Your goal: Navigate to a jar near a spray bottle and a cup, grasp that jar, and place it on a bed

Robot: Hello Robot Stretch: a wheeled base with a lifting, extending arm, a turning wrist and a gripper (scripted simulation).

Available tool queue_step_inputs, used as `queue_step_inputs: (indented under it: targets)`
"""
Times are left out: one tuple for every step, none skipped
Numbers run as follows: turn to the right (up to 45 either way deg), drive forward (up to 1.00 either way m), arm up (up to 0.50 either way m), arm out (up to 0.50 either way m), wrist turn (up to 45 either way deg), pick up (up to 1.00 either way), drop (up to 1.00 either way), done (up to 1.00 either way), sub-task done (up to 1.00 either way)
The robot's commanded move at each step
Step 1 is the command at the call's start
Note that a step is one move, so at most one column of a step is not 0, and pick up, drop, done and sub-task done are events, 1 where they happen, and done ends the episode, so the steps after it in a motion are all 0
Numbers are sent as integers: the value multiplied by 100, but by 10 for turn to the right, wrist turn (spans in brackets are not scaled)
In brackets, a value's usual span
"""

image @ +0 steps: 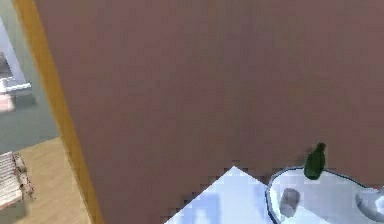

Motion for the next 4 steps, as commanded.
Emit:
queue_step_inputs:
  targets:
    - [0,15,0,0,0,0,0,0,0]
    - [-300,0,0,0,0,0,0,0,0]
    - [450,0,0,0,0,0,0,0,0]
    - [360,0,0,0,0,0,0,0,0]
